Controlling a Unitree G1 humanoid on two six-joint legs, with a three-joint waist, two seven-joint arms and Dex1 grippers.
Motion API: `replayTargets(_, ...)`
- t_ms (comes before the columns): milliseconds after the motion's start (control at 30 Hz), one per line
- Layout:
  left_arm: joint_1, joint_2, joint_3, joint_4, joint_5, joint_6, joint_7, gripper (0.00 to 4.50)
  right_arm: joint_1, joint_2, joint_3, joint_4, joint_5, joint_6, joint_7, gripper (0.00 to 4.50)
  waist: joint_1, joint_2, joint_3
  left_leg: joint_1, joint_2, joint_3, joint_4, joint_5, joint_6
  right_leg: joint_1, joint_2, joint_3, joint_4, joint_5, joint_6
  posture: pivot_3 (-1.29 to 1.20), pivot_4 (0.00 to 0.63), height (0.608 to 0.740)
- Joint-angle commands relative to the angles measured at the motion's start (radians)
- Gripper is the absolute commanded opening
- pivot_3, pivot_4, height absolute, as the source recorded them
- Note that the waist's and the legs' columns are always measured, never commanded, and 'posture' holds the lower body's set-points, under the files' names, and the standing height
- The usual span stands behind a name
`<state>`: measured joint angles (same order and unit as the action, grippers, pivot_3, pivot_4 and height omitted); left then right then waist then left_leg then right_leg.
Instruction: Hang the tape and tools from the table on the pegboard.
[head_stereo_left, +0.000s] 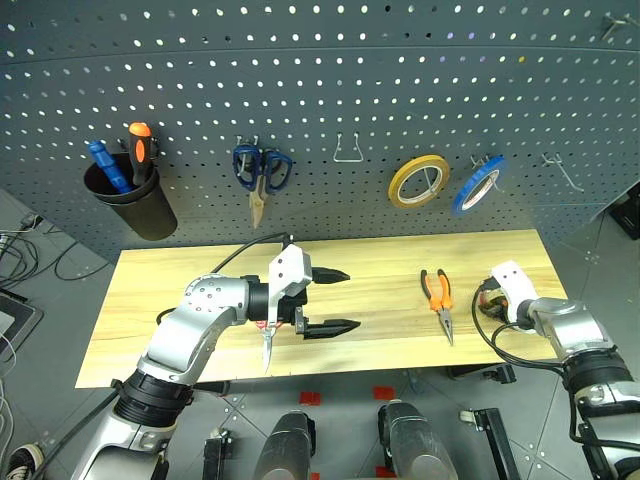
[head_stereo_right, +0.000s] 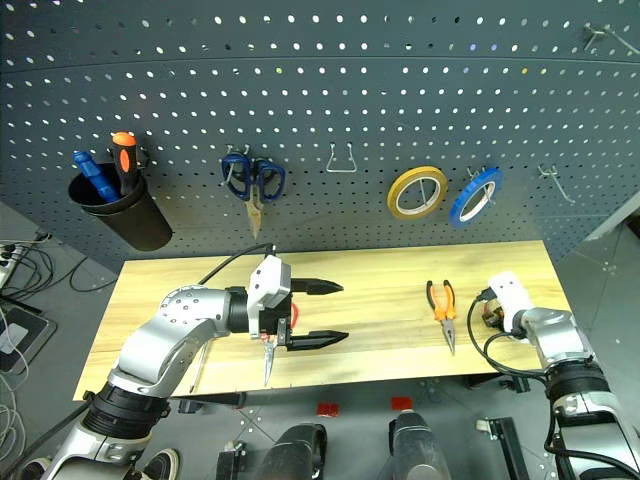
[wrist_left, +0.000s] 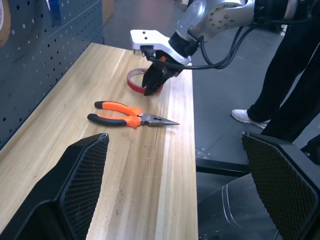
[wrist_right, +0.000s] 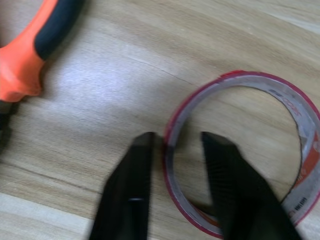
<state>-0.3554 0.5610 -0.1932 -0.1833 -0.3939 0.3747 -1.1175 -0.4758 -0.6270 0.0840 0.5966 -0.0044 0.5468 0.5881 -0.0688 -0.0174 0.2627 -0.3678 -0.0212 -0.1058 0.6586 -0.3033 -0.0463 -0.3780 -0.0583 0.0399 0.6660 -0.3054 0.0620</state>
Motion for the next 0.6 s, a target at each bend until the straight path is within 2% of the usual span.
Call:
replayTargets(33,0.014,-0.011,-0.014,-0.018,0.0,-0.028,-0.01,4.5,0.028,0.008,0.005,0.03,-0.032,-0.008,-0.031,0.07,0.0,0.0,0.0,-0.001,0.0,0.0,0.002,0.0,0.0,0.0,0.0,0.0,0.0,0.001,0.001,-0.08,0.251,0.74)
replayTargets(133,0.019,-0.017,-0.023,-0.02,0.008,-0.048,-0.019,4.5,0.052,0.016,-0.051,-0.029,-0.01,0.008,-0.073,0.03,0.001,0.0,0.0,-0.001,0.0,0.0,0.004,0.0,0.0,0.001,0.0,0.001,-0.001,0.004,0.002,-0.09,0.248,0.74)
replayTargets(267,0.016,-0.032,-0.024,-0.012,0.017,-0.094,-0.015,4.5,0.148,0.018,-0.2,-0.312,0.056,0.102,-0.147,0.03,0.006,0.002,0.0,-0.005,0.0,-0.001,0.005,0.0,0.0,-0.002,0.0,0.0,0.0,0.005,0.002,-0.12,0.252,0.74)
replayTargets(300,0.011,-0.039,-0.024,-0.007,0.019,-0.101,-0.009,4.5,0.179,0.02,-0.228,-0.398,0.064,0.113,-0.162,0.03,0.003,0.002,0.0,-0.008,0.0,0.0,0.006,0.001,-0.001,-0.006,0.0,0.001,0.001,0.005,0.002,-0.12,0.252,0.74)
replayTargets(400,-0.012,-0.077,-0.012,0.016,0.005,-0.106,0.014,4.5,0.334,0.055,-0.312,-0.824,0.067,0.137,-0.231,0.03,0.001,0.002,0.0,-0.017,-0.001,0.001,0.008,0.002,-0.003,-0.017,-0.001,0.002,0.007,0.005,0.002,-0.14,0.255,0.74)
replayTargets(500,-0.022,-0.107,0.006,0.035,-0.015,-0.109,0.024,4.5,0.458,0.115,-0.276,-1.137,0.001,0.099,-0.318,0.03,-0.013,0.002,0.0,-0.022,0.001,0.001,0.008,0.002,-0.003,-0.023,0.001,0.002,0.01,0.005,0.002,-0.17,0.262,0.74)
replayTargets(600,-0.04,-0.144,0.016,0.048,-0.02,-0.111,0.049,4.5,0.488,0.182,-0.201,-1.293,-0.082,0.019,-0.408,0.03,-0.024,0.002,0.0,-0.024,0.0,0.0,0.008,0.003,-0.004,-0.027,0.002,0.002,0.014,0.005,0.002,-0.18,0.266,0.74)
